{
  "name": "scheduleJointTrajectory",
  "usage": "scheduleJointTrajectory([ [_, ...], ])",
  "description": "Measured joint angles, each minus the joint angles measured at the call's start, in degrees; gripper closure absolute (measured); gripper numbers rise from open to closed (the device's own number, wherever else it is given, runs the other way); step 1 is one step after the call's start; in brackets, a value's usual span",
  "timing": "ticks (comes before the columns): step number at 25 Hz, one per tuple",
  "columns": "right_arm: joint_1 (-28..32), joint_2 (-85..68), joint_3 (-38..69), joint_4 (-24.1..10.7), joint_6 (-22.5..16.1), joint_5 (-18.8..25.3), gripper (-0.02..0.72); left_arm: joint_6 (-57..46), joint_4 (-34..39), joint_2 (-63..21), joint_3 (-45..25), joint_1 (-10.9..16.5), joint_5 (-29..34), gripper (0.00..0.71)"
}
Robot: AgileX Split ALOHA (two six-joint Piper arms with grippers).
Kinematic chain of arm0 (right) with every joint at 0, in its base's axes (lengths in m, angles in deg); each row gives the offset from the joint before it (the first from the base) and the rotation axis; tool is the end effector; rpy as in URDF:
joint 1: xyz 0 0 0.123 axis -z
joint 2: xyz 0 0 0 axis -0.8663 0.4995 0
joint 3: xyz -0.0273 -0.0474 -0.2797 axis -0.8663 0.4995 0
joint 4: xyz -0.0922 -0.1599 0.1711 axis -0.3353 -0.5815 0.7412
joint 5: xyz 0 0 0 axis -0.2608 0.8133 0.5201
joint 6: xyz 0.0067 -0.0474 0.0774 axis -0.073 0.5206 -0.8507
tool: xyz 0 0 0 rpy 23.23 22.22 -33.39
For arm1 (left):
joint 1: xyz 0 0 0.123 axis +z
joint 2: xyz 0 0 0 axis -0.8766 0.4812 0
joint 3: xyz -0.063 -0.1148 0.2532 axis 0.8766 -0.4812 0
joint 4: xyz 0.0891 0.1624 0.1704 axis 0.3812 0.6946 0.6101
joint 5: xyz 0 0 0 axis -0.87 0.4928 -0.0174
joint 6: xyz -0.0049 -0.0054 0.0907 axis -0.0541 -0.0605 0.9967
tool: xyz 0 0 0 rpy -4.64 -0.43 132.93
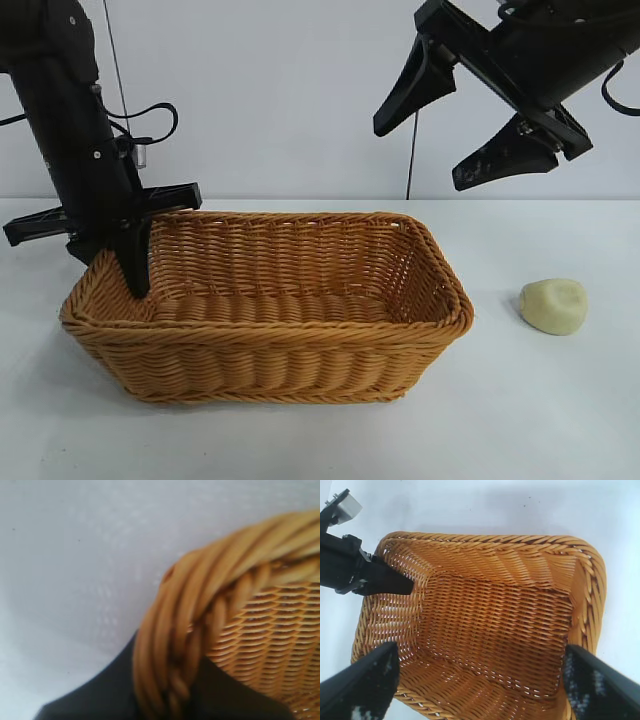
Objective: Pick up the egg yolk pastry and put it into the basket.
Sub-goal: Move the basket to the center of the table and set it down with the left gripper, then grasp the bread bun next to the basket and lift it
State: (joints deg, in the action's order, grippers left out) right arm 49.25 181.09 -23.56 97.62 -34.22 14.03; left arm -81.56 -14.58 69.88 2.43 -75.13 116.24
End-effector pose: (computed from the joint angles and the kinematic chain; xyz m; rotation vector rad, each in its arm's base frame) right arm 0.3296 0.1050 0.2484 -0.0021 2.5510 0.8083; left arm 0.4063 -0.1225 0.1389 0.0886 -3.0855 0.3670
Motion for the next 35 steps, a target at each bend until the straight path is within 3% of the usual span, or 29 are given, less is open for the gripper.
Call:
scheduleJointTrajectory([
  [3,0.00,0.00,0.00,0.00,0.00,0.00,0.092,0.00,-0.31,0.00,0.00,0.00,-0.17,0.339],
  [5,0.00,0.00,0.00,0.00,0.00,0.00,0.092,0.00,-0.43,0.00,0.00,0.00,-0.11,0.168],
  [8,0.00,0.00,0.00,-0.11,0.00,0.00,0.092,0.00,-0.43,-0.08,0.00,0.00,0.99,0.055],
  [17,0.00,0.00,0.00,-0.11,0.00,0.00,0.092,0.00,1.36,-6.73,3.60,0.00,5.63,0.016],
  [29,0.00,0.00,0.00,-0.11,0.00,0.05,0.092,-0.43,15.30,-11.54,8.28,0.05,8.24,0.016],
  [32,0.00,0.00,0.00,-0.11,0.00,0.05,0.092,-0.43,16.44,-11.54,8.28,0.96,8.39,0.016],
  [35,0.00,0.00,0.00,-0.11,0.00,0.05,0.092,-0.34,16.58,-11.54,8.33,3.81,8.68,0.016],
])
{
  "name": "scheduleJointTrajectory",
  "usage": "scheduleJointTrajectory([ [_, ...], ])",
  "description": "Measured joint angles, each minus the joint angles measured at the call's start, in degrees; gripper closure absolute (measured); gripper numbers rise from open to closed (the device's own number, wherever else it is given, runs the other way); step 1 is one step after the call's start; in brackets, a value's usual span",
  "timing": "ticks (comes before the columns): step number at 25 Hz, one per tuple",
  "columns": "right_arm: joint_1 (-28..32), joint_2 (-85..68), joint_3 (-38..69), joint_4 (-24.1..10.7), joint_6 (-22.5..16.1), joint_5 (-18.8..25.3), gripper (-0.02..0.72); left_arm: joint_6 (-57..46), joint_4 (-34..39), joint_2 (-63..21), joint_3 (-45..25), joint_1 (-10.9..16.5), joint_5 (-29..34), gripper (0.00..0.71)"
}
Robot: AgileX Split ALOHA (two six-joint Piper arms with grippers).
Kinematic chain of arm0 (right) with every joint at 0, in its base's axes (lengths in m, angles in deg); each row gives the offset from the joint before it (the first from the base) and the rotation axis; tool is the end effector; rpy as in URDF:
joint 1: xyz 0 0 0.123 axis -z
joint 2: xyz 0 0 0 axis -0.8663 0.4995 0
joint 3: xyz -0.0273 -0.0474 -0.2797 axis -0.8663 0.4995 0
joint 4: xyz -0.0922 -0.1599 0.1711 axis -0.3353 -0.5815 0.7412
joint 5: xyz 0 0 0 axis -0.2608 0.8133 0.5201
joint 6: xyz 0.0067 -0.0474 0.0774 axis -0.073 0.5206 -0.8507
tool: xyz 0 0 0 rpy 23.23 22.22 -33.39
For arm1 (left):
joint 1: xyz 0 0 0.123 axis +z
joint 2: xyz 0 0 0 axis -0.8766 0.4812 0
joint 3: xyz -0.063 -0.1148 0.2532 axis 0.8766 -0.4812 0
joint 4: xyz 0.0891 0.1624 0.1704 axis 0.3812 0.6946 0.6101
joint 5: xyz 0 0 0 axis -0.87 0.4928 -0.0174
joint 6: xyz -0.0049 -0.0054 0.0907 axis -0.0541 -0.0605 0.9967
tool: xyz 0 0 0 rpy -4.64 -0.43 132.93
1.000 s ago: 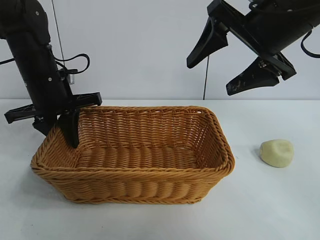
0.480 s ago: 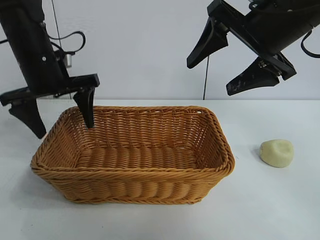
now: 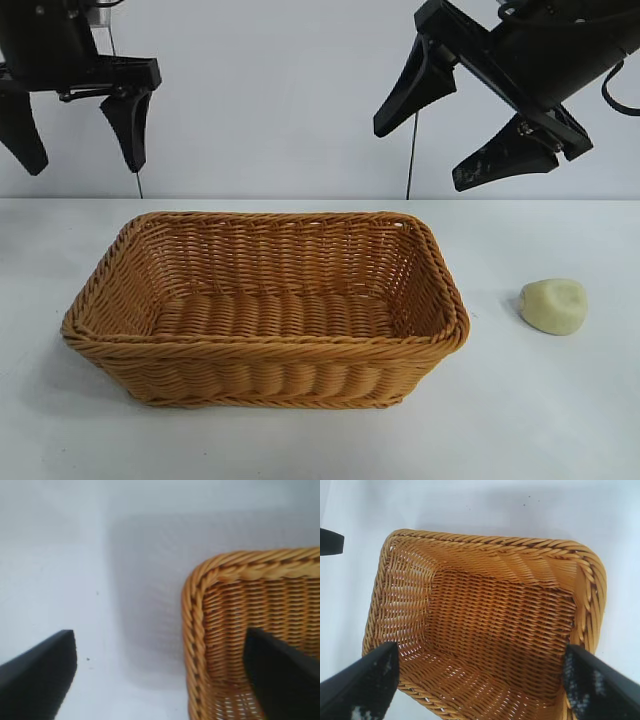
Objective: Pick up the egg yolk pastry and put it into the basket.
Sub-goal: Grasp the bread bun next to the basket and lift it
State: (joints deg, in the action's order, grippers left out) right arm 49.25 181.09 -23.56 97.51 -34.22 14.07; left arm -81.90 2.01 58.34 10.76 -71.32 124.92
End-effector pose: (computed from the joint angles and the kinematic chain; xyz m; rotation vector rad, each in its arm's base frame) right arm 0.3295 0.1049 0.2483 -0.0042 2.5521 0.8069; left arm 0.4102 -0.0718 0.2566 0.0203 2.9321 -0.0342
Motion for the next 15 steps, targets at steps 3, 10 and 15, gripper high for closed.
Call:
scheduleJointTrajectory([
  [3,0.00,0.00,0.00,0.00,0.00,0.00,0.092,1.83,0.41,0.00,0.00,3.53,1.11,0.015],
  [10,0.00,0.00,0.00,0.00,0.00,0.00,0.092,3.60,0.57,0.00,0.01,8.73,1.45,0.015],
  [15,0.00,0.00,0.00,0.00,0.00,0.05,0.092,4.83,-0.75,-1.51,-1.78,8.78,1.45,0.015],
])
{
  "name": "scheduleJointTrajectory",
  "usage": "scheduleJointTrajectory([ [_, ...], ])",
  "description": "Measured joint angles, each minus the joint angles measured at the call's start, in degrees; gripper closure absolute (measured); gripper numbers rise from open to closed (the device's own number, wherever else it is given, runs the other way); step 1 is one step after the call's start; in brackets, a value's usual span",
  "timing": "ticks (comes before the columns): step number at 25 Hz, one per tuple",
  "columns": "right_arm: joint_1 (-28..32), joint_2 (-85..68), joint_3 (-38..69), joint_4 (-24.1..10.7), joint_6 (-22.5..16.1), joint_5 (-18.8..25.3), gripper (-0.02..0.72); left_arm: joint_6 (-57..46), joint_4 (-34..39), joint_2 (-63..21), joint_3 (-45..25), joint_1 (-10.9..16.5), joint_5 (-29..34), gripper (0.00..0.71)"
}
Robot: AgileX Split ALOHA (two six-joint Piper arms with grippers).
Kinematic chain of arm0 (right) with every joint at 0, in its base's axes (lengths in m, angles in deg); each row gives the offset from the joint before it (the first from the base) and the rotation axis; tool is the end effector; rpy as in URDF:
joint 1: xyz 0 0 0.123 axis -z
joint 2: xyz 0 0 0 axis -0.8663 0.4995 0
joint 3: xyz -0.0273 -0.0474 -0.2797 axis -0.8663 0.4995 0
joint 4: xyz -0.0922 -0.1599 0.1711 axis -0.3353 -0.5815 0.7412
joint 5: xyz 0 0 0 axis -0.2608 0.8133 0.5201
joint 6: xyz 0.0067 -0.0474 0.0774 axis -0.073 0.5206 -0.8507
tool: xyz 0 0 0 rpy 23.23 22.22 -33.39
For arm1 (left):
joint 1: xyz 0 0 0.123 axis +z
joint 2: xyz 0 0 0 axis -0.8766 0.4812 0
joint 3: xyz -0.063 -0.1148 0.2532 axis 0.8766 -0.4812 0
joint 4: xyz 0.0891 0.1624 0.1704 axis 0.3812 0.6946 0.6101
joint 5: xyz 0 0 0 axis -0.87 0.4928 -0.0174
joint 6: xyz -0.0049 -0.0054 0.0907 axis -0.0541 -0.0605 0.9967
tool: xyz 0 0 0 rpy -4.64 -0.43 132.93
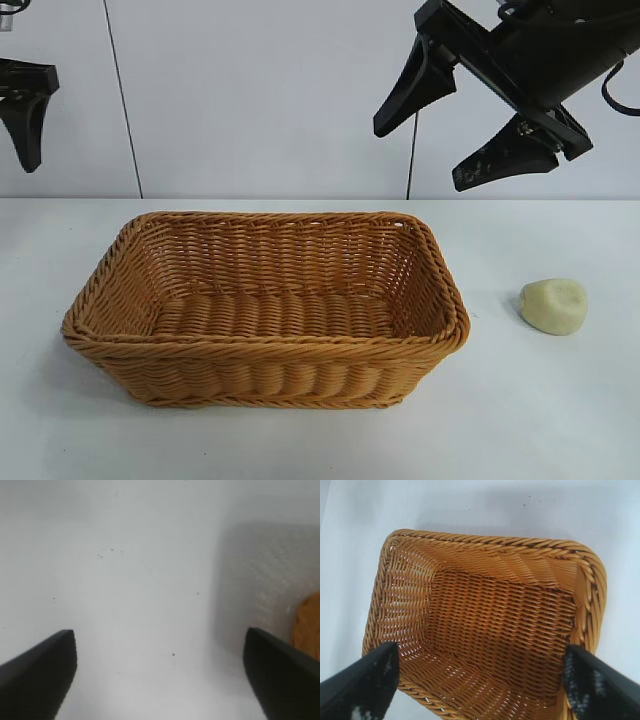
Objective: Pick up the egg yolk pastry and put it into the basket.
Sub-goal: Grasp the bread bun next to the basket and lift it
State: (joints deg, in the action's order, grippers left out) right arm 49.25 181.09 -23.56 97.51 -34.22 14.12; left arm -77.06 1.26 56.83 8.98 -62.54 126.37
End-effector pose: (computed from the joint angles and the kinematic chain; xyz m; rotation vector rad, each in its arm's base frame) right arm 0.3295 0.1050 0.2483 -0.0046 2.5527 0.8074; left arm 0.4070 -0.0092 0.2586 -0.0867 2.9604 -0.0138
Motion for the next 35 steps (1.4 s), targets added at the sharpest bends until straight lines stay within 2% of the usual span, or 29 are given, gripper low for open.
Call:
scheduleJointTrajectory([
  [4,0.00,0.00,0.00,0.00,0.00,0.00,0.092,1.79,0.00,-5.28,-5.76,0.00,0.00,0.015],
  [7,0.00,0.00,0.00,0.00,0.00,0.00,0.092,2.74,0.00,-11.72,-12.82,0.00,0.00,0.015],
  [18,0.00,0.00,0.00,-0.05,0.00,0.00,0.092,3.44,0.00,-43.14,-41.35,0.00,0.13,0.015],
  [25,0.00,0.00,0.00,-0.17,0.00,0.00,0.092,3.44,0.00,-61.20,-56.96,0.00,-0.33,0.015],
  [30,0.00,0.00,0.00,-0.17,0.00,0.00,0.092,3.44,0.00,-74.55,-65.18,0.00,-2.62,0.015],
  [35,0.00,0.00,0.00,-0.17,0.00,0.00,0.092,3.44,-1.43,-86.24,-67.04,0.00,-6.33,0.015],
])
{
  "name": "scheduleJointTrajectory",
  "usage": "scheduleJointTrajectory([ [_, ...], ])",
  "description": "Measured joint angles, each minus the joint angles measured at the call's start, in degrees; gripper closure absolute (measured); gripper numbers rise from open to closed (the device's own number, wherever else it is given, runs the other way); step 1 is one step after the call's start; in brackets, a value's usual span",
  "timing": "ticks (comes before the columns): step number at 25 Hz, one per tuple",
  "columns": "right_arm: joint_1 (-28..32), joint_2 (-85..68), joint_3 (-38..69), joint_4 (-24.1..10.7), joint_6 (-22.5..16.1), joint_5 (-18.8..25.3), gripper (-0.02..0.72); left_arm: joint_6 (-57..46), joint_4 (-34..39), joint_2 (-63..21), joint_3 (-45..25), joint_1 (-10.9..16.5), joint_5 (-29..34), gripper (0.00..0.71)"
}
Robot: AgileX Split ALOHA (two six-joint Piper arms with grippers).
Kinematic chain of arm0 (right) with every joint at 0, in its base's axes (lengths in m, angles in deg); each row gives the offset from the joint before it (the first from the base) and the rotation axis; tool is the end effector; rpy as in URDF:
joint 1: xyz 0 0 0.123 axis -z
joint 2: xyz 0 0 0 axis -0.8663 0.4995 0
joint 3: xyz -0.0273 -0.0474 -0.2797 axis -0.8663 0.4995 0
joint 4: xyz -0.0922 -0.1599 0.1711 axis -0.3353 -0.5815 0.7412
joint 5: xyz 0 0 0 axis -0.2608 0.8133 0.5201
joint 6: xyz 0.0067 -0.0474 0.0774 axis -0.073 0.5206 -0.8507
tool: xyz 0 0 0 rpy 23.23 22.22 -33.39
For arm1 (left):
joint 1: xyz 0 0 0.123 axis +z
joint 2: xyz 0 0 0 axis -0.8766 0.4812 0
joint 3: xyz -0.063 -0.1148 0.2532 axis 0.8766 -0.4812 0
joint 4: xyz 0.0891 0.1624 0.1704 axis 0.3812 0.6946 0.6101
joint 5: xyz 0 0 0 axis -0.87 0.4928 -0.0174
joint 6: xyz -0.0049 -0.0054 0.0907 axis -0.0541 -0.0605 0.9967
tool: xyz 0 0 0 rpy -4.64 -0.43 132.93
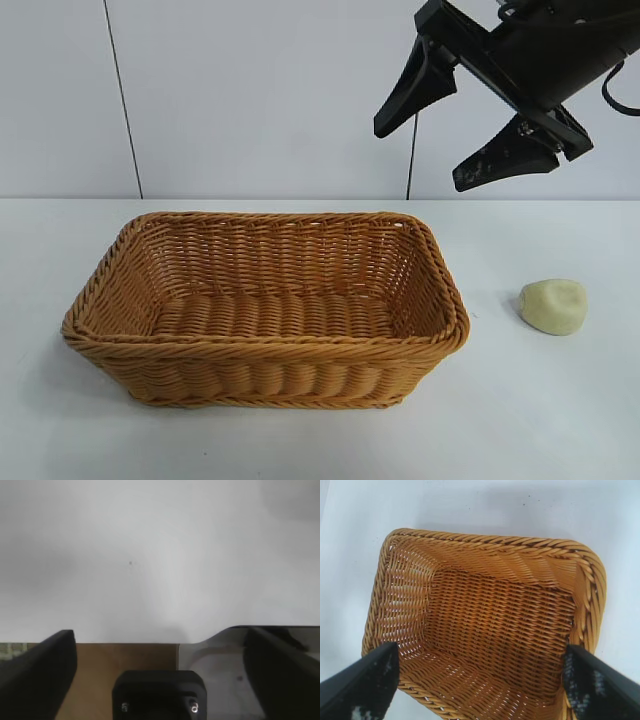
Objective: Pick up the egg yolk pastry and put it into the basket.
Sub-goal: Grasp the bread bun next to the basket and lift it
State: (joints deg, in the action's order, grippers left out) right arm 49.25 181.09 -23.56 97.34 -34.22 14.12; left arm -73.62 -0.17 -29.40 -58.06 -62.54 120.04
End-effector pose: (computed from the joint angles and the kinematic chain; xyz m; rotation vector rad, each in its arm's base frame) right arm 0.3294 0.1048 0.2482 -0.0073 2.5536 0.8044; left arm 0.0590 -0.0033 0.2662 -0.0033 2.5163 -0.0504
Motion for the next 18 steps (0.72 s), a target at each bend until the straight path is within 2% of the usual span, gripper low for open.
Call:
scheduleJointTrajectory([
  [13,0.00,0.00,0.00,-0.32,0.00,0.00,0.092,0.22,-1.72,-22.99,-1.27,0.00,-1.90,0.015],
  [18,1.01,0.00,-0.07,-4.52,-1.06,0.49,0.092,0.22,-1.86,-25.78,-1.27,0.00,-1.90,0.015],
])
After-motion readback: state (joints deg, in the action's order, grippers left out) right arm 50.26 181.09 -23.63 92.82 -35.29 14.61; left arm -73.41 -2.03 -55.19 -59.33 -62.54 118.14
